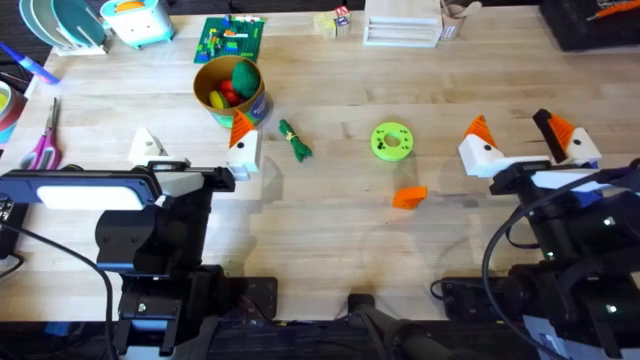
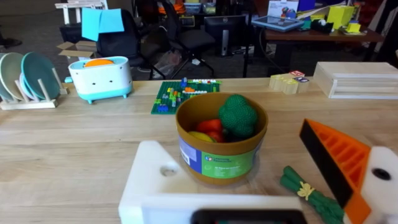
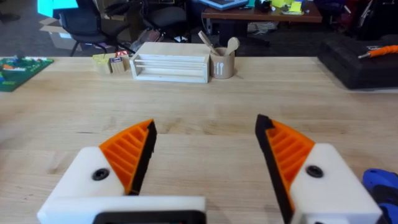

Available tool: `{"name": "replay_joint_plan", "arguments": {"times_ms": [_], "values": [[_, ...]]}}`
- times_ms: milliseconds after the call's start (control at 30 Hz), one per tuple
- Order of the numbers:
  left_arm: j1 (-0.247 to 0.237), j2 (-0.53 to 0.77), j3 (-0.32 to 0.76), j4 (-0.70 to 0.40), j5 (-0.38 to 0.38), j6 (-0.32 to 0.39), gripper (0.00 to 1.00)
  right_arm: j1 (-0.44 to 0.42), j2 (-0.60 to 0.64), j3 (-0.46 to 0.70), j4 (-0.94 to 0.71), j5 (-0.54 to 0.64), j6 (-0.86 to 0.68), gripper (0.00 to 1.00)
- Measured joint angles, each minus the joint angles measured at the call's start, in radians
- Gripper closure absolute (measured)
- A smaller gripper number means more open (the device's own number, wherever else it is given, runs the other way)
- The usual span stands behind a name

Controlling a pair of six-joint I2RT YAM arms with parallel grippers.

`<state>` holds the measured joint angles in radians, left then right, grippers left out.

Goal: Pick up the gripper from the table and insert it into the empty holder that is missing its gripper. Then pick up a screw, insert it into the mounting hole, and use the screwdriver to tighten it. Finally, clean up the table by picking up the vegetable and placing it into the bucket.

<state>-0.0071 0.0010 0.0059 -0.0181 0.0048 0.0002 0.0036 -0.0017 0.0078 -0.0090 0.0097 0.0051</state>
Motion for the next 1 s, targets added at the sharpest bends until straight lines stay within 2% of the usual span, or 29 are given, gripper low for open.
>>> {"name": "replay_joint_plan", "arguments": {"times_ms": [267,400,500,567,700,833,1000], "values": [[0.000,0.000,0.000,0.000,0.000,0.000,0.008,0.000,0.000,0.000,-0.002,0.000,0.003,0.010],[0.000,0.000,0.001,-0.001,0.028,0.000,0.010,0.000,0.002,-0.001,0.058,-0.003,0.072,0.010],[0.000,0.000,0.034,-0.076,0.065,0.000,0.010,0.000,0.002,0.004,0.053,-0.004,0.146,0.010],[0.000,0.005,0.095,-0.170,0.082,0.002,0.010,0.000,0.002,0.019,-0.003,-0.005,0.183,0.010],[0.000,0.081,0.323,-0.417,0.096,0.004,0.010,0.000,0.003,0.118,-0.168,-0.006,0.217,0.010],[0.000,0.235,0.588,-0.666,0.114,0.004,0.011,0.000,0.037,0.298,-0.364,-0.008,0.227,0.011],[0.000,0.445,0.868,-0.926,0.131,0.012,0.008,0.000,0.145,0.528,-0.596,-0.008,0.210,0.009]]}}
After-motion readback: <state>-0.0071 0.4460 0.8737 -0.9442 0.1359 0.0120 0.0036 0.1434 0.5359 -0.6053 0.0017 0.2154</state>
